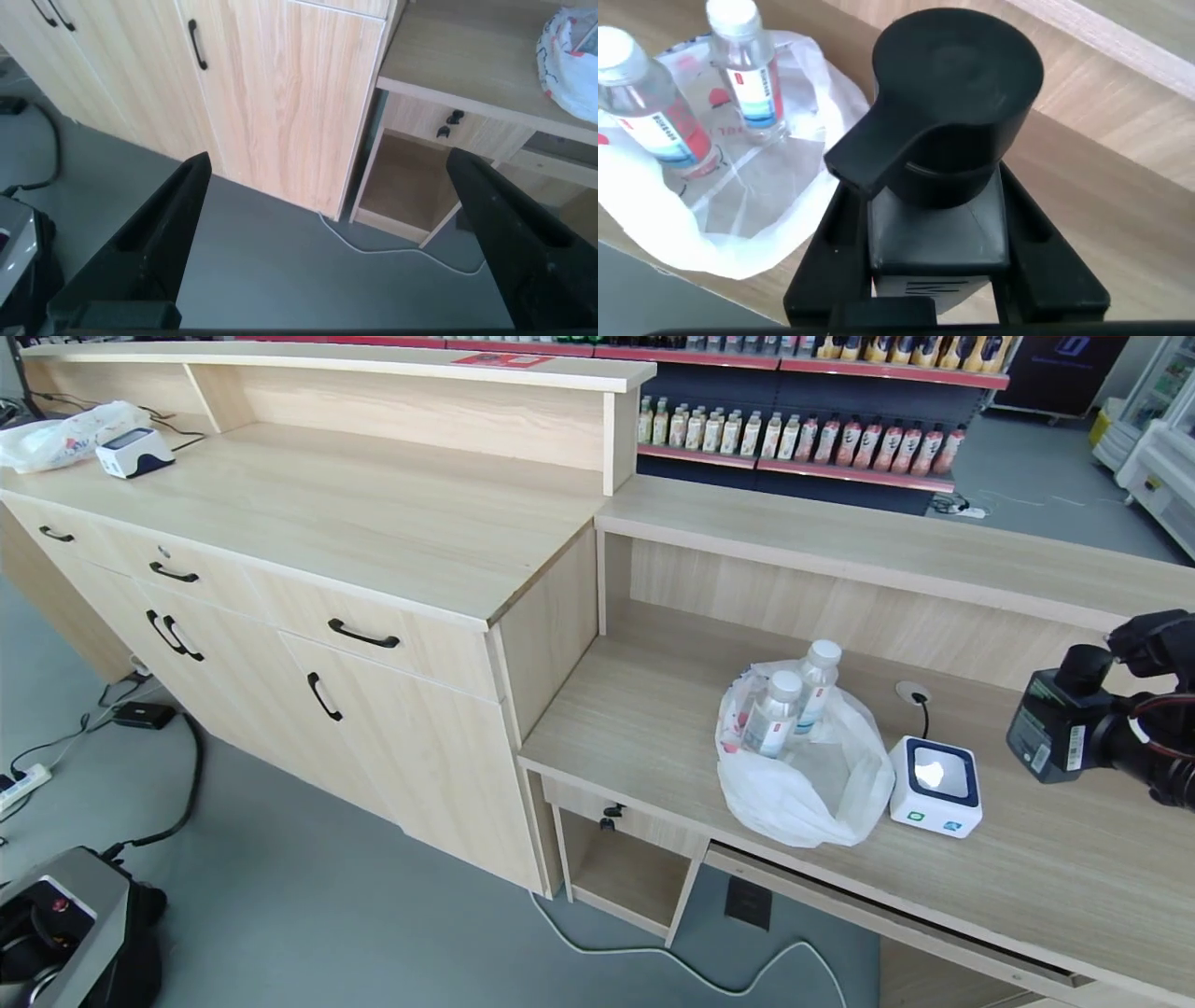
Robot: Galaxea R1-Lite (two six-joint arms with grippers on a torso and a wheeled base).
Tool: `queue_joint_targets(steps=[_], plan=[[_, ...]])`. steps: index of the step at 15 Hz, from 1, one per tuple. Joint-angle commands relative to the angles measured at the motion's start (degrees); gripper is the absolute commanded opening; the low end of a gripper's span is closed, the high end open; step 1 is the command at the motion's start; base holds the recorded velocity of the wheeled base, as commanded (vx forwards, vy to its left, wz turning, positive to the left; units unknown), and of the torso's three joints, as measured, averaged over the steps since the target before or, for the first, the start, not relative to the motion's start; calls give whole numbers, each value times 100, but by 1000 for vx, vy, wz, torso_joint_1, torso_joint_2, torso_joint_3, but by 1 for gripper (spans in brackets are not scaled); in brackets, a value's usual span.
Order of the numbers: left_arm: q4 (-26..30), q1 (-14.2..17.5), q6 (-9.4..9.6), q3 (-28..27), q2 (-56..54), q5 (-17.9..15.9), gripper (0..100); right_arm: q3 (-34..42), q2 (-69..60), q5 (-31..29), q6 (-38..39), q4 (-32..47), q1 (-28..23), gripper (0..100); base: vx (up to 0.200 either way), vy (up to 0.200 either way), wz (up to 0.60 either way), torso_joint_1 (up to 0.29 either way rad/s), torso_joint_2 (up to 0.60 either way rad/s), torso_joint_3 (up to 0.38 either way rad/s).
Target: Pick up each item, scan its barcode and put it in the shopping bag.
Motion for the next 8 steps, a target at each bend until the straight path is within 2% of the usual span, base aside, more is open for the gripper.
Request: queue_joint_targets(steps=[1,4,8], plan=[[1,0,0,-9,-2,3,100,70,714,3,152,-510,-85,0,0,0,0,0,0,0],[1,-9,0,0,-2,3,100,193,1030,3,258,-1090,-76,0,0,0,0,0,0,0],[1,0,0,0,-2,3,100,325,1540,12,381,-1433,3,0,0,0,0,0,0,0]])
